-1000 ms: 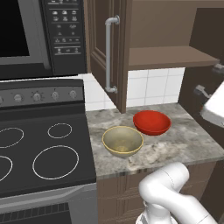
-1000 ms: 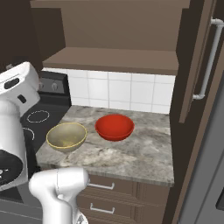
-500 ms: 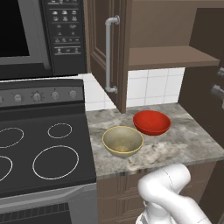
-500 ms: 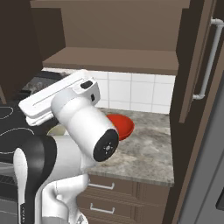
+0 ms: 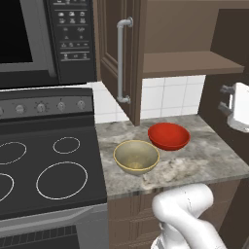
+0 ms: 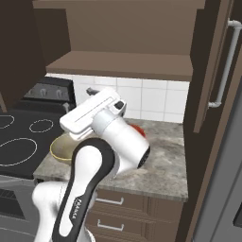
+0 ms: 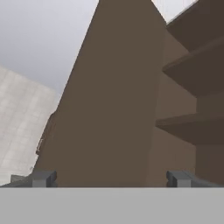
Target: Open the cabinet. Pick the bowls from the counter and place them in the cabinet. Then close the cabinet.
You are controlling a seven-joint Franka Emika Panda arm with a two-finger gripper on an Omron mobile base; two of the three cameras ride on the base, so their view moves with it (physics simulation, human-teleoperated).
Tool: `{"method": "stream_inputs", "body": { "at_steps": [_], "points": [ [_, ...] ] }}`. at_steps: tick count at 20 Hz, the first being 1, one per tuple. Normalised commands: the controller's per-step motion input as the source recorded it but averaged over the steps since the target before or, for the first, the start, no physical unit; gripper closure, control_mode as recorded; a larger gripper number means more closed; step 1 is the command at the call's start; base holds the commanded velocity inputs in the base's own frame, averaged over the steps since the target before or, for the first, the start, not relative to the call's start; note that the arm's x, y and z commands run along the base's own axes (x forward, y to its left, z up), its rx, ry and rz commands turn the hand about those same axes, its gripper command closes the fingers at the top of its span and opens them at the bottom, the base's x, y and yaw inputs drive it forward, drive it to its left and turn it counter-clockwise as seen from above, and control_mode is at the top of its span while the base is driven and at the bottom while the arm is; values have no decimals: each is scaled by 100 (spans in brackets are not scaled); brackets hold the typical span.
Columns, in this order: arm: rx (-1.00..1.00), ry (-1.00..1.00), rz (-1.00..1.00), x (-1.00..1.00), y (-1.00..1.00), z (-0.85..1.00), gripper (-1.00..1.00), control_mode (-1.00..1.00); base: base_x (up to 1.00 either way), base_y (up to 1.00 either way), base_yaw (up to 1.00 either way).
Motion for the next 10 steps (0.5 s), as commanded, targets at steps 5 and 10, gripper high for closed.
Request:
{"method": "stream_inputs", "body": {
  "at_steps": [5, 10],
  "points": [
    [9, -4, -1, 10, 75, -1, -100, -100, 0, 0, 0],
    [2, 0, -2, 11, 43, 0, -100, -100, 0, 0, 0]
  ]
}}
